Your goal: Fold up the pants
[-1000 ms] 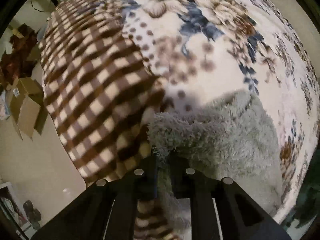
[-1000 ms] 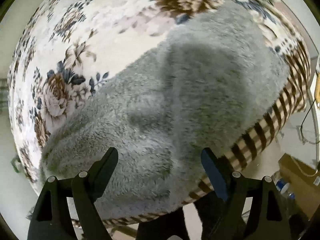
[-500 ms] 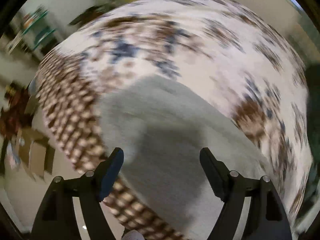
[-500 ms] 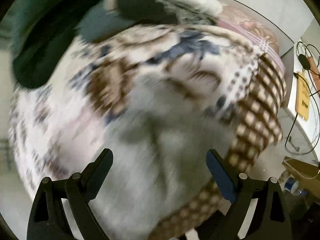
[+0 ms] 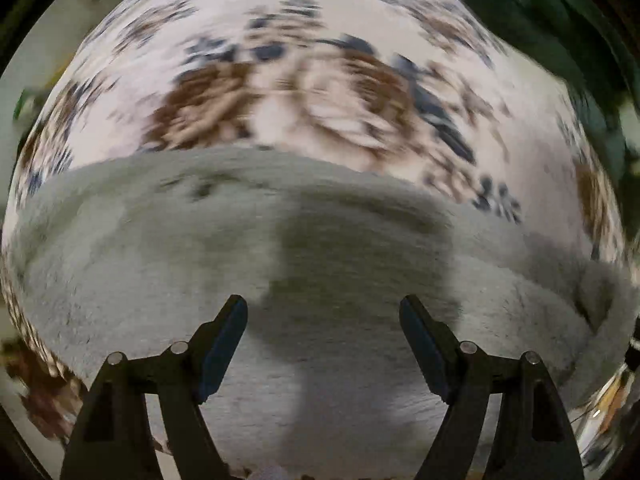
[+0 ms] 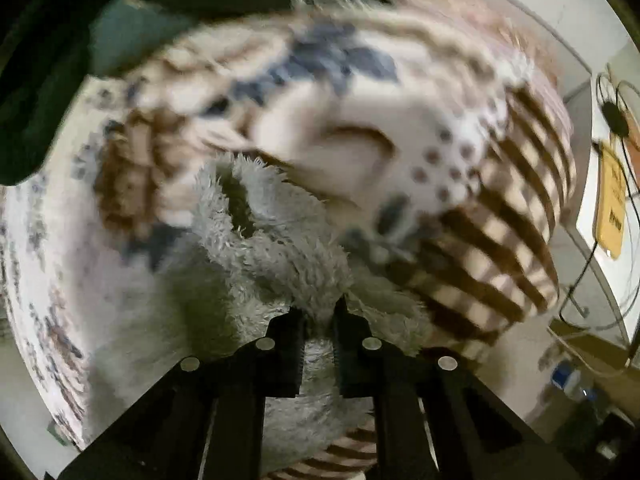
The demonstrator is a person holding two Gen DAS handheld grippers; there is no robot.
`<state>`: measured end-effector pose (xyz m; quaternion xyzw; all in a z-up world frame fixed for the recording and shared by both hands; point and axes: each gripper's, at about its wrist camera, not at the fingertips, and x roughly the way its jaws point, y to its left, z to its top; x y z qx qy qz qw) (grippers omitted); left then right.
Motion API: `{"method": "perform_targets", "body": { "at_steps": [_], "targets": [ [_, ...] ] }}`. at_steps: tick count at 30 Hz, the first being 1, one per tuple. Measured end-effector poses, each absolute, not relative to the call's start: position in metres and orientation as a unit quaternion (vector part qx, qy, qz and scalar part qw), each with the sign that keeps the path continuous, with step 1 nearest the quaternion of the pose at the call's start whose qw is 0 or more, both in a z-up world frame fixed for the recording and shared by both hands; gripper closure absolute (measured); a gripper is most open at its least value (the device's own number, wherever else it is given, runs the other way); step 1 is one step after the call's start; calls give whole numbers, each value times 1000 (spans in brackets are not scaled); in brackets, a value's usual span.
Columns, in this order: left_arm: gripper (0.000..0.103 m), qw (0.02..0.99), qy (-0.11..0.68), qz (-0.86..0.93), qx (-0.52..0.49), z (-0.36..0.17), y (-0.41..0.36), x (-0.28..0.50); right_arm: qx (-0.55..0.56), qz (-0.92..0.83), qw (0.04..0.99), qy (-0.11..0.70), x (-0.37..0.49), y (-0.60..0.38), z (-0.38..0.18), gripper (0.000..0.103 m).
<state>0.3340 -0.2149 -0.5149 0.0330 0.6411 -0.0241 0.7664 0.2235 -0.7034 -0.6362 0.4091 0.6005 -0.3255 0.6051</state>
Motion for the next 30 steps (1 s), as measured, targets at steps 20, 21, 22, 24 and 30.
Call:
{"method": "perform_targets", "body": {
  "at_steps": [20, 21, 22, 24, 30],
  "targets": [
    [26, 735, 676, 19, 49, -548, -218, 327, 348, -246, 566, 706, 333, -610, -647, 80],
    [26, 735, 676, 22, 44, -547, -213, 325, 347, -241, 577, 699, 334, -609, -644, 85],
    [26, 736, 675, 25, 35, -544, -207, 323, 349, -232, 598, 683, 336, -606, -632, 86],
    [26, 741, 671, 30, 18, -538, -196, 320, 365, -197, 641, 646, 339, -598, -601, 87],
    [26, 749, 659, 57, -21, -525, -160, 313, 414, -73, 759, 498, 323, -599, -486, 87]
  ]
}}
